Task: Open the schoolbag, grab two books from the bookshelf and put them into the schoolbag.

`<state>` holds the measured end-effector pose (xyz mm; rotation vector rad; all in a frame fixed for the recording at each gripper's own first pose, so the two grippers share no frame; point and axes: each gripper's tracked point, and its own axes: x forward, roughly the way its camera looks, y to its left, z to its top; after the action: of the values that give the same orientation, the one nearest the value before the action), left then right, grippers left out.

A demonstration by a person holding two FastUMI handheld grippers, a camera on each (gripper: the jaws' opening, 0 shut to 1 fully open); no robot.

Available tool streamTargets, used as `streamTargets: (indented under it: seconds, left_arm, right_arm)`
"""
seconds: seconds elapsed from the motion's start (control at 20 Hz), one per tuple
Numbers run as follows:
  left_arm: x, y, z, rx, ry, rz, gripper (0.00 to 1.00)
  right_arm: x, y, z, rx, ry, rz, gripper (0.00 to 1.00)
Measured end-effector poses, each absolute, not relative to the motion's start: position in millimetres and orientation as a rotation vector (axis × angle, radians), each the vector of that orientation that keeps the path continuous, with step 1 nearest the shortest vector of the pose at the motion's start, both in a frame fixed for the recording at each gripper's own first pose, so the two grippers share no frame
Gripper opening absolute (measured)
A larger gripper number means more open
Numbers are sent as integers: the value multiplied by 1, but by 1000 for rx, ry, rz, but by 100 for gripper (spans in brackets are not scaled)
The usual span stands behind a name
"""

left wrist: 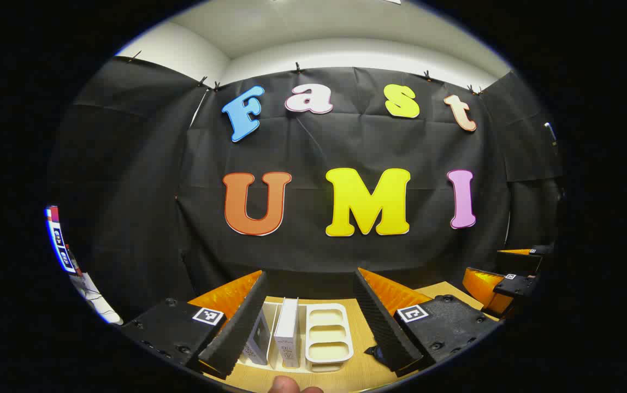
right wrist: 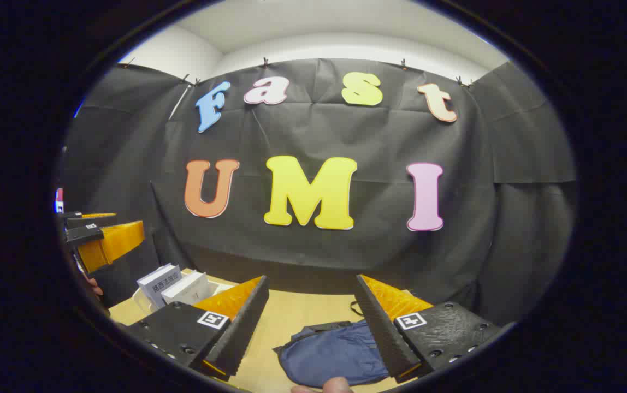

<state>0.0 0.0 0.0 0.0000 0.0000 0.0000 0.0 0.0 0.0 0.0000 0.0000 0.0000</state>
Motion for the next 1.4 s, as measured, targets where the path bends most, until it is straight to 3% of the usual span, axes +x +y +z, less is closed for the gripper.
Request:
streamTargets:
  seconds: [0.15,0.25,0.6,0.95,1.4]
  left_arm:
    - [0,-5,-4,2,14,-12,99]
    - [2,-9,-4,6,15,-21,99]
    - [12,-24,-6,-23,1,-55,99]
    - [25,-33,-2,-7,-17,-83,99]
    - [23,-33,1,-13,-29,-86,99]
  right_arm:
    - [2,-2,-9,-4,21,-8,98]
    - [2,-5,-14,-3,35,-12,93]
    - [2,-24,-20,-10,47,-70,97]
    - [-7,-50,-21,3,47,-135,93]
    - [-10,-52,-24,-6,57,-135,95]
